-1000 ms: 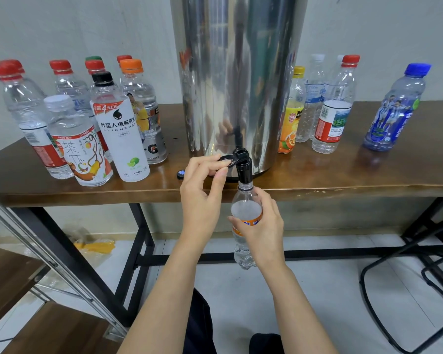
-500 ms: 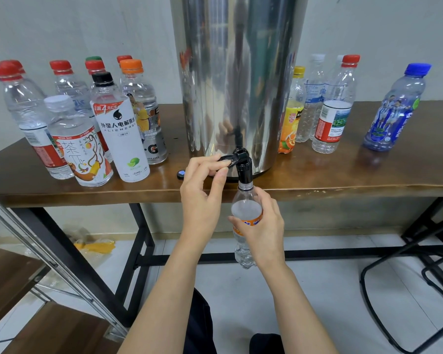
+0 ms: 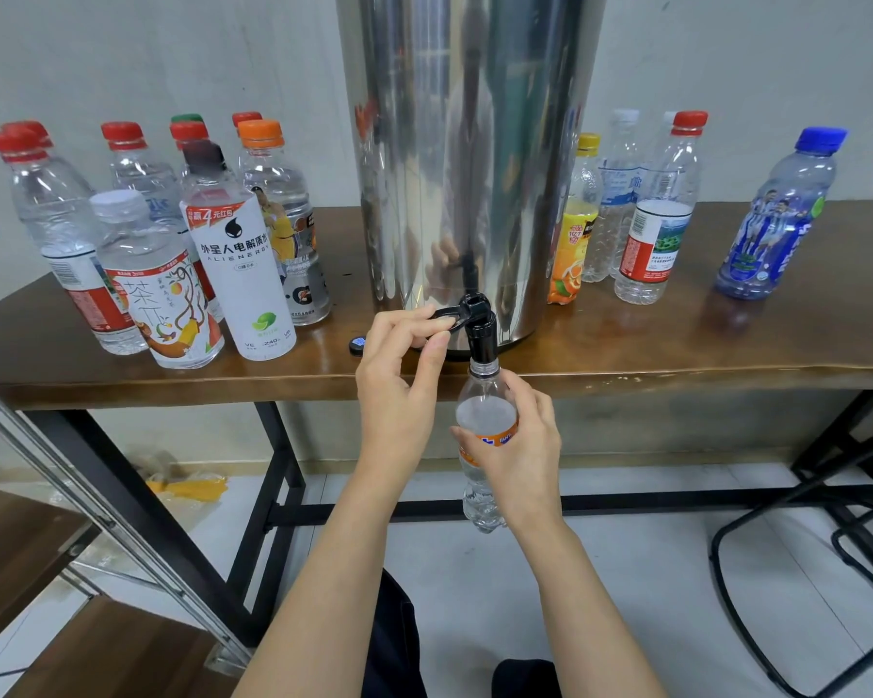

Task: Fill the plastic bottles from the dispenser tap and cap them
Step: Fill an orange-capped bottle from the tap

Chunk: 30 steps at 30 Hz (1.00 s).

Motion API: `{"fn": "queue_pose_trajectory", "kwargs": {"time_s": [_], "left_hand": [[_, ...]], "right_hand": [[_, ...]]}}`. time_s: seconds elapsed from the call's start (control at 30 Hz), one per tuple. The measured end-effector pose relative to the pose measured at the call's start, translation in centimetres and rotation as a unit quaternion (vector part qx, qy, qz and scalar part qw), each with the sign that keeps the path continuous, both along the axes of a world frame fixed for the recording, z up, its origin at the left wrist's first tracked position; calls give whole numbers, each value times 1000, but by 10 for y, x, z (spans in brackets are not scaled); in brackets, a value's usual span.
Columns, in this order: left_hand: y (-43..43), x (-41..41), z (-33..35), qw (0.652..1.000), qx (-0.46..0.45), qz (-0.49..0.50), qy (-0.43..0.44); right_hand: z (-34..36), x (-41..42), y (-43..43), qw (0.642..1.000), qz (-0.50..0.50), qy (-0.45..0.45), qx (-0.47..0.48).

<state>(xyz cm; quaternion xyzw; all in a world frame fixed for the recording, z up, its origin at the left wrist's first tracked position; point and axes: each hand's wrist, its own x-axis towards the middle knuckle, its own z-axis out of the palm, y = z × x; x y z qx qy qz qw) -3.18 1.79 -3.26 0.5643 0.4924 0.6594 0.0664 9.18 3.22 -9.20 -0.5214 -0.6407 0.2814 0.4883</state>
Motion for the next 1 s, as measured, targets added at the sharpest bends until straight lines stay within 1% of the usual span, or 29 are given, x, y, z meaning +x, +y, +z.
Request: {"fn": "queue_pose_trajectory", "kwargs": {"time_s": [0.8, 1.0], "left_hand": [[0, -1, 1, 1000, 5, 2, 12], [1, -1, 0, 1000, 6, 0, 12]], "right_hand": [[-2, 0, 2, 1000, 8, 13, 13], [-1, 0, 1, 1000, 9, 14, 4]]}}
